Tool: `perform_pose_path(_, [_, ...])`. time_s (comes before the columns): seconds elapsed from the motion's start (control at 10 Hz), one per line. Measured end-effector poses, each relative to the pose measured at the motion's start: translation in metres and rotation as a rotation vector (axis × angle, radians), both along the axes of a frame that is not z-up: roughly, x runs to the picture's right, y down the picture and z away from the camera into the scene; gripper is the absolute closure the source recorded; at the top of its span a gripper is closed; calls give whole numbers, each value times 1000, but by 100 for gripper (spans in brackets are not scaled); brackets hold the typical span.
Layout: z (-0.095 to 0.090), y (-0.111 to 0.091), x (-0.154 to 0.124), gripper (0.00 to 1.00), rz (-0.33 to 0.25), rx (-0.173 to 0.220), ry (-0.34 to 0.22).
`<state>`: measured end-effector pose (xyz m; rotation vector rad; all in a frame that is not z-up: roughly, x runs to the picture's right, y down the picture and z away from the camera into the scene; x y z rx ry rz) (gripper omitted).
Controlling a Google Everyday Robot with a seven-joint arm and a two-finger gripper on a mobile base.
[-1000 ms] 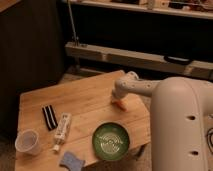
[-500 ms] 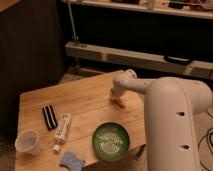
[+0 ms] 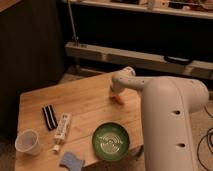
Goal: Drag the pepper across the table
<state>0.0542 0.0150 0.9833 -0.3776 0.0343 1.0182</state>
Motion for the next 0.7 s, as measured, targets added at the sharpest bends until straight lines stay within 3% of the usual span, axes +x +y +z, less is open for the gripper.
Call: perform_pose_path(0.7, [15, -16, -15, 64, -21, 33, -3])
